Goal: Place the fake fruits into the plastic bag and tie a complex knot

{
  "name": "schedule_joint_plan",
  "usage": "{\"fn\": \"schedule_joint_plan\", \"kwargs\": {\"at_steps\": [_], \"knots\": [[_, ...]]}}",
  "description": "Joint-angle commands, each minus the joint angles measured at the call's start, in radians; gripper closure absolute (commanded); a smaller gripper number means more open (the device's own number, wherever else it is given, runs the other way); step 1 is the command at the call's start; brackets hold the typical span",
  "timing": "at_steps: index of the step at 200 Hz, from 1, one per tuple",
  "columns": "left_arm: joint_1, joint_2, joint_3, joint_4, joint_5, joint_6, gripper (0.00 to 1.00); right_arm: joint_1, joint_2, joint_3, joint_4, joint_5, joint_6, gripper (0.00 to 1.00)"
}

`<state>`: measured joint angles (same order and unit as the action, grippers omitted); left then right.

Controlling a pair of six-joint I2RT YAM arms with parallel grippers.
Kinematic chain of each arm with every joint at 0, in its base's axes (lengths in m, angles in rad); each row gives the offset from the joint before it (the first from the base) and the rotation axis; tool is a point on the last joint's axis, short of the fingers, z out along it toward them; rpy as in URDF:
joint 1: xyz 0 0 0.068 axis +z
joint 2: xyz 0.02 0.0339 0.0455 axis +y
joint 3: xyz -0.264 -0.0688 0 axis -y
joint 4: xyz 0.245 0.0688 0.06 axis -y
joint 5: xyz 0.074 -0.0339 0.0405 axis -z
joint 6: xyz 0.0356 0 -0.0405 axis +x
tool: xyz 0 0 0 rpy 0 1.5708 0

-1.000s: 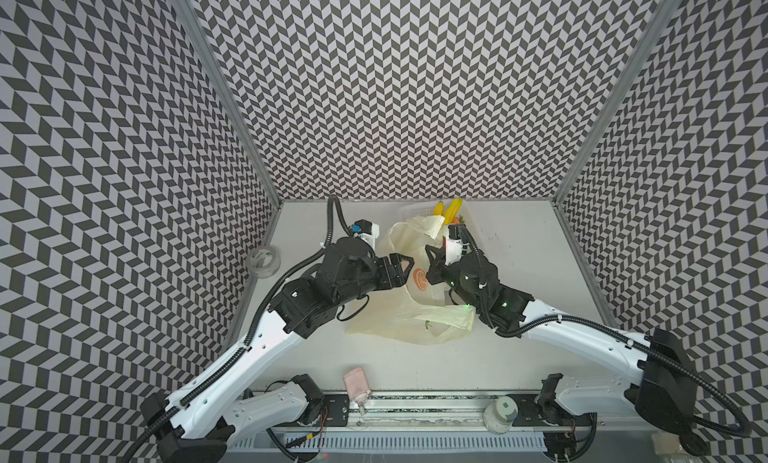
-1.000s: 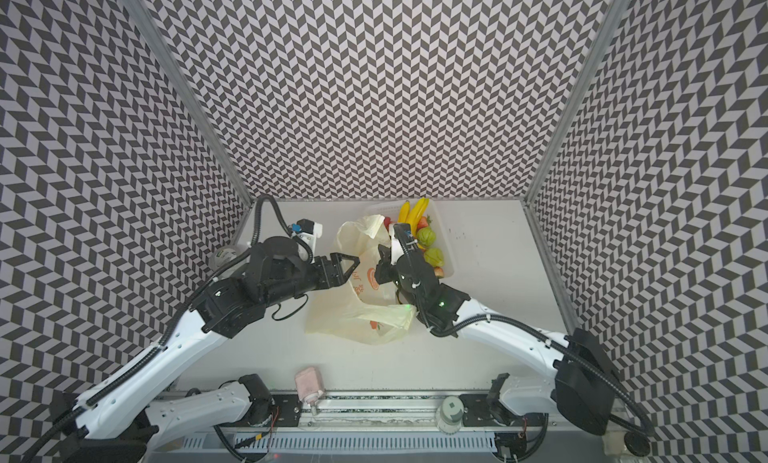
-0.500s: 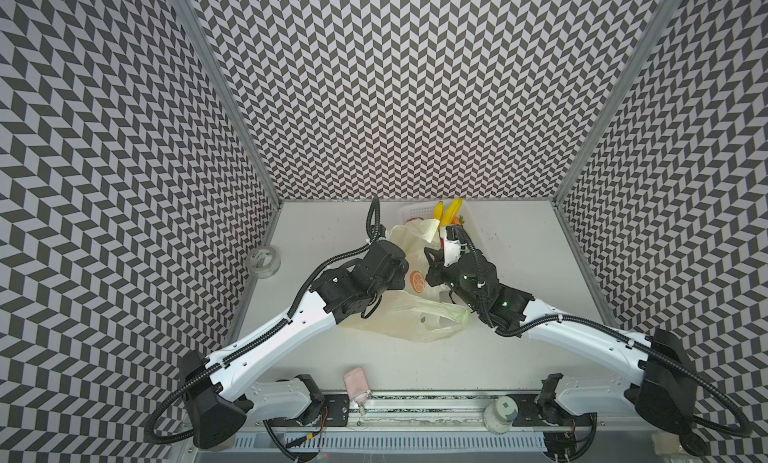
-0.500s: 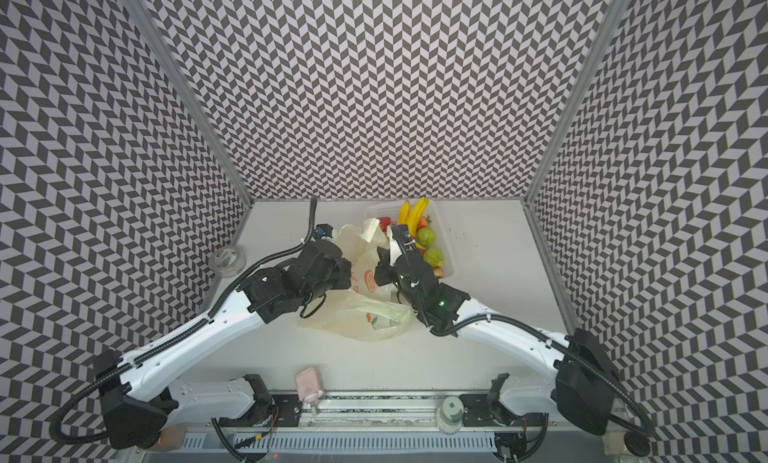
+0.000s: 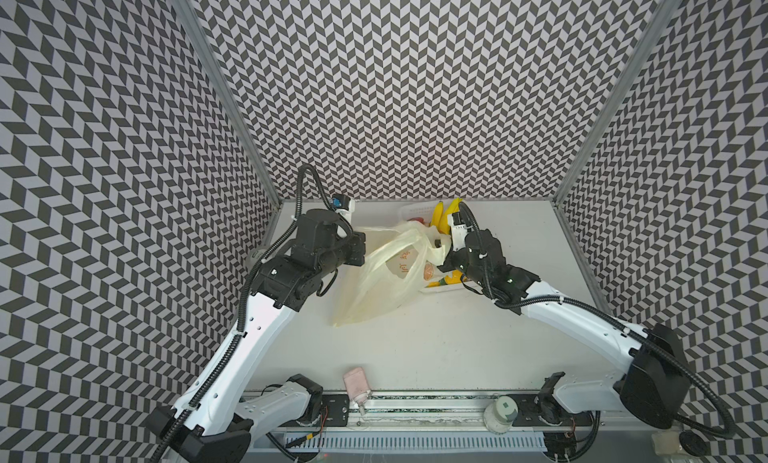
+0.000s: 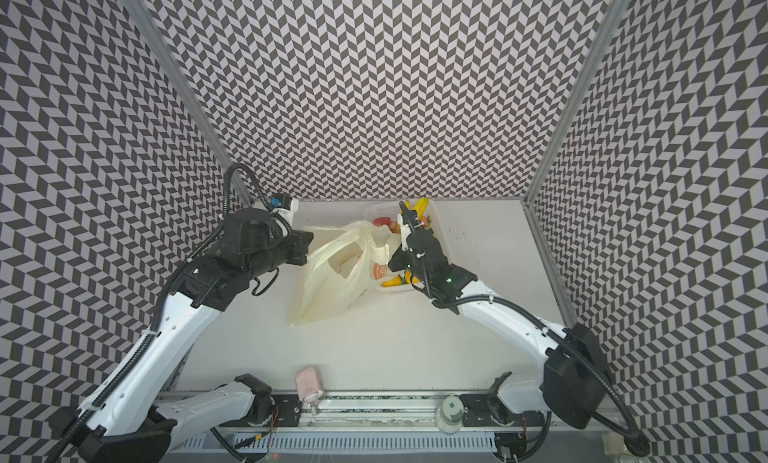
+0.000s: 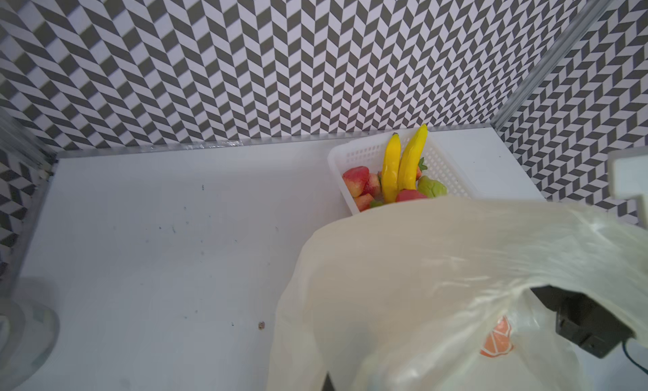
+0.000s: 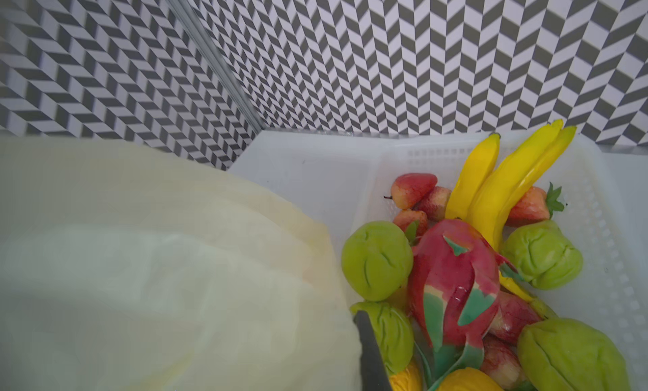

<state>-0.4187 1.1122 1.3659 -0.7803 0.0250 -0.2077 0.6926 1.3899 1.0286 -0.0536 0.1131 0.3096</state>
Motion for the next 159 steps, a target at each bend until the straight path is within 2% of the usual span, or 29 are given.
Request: {"fn": "schedule_joint_plan", "kwargs": {"at_steps": [1,26,44,106,159], "knots": [[0.062,0.035,0.05,-0.084,0.198,0.125,1.0,-0.011,0.042,0.055,-0.057,-0.116,-0.05,1.0],[0.064,0.071,0.062,-0.093,0.318,0.12,1.0,-0.012,0.06,0.098,-0.08,-0.194,-0.074,1.0],[0.064,0.087,0.054,-0.085,0.376,0.099,1.0,-0.012,0.058,0.104,-0.078,-0.231,-0.088,0.95],[0.086,0.116,0.047,-0.05,0.411,-0.014,1.0,-0.03,-0.025,0.033,-0.062,-0.268,-0.124,0.55],[0.152,0.151,0.06,-0.062,0.445,-0.061,1.0,-0.071,-0.147,-0.032,-0.137,-0.274,-0.203,0.13]]}}
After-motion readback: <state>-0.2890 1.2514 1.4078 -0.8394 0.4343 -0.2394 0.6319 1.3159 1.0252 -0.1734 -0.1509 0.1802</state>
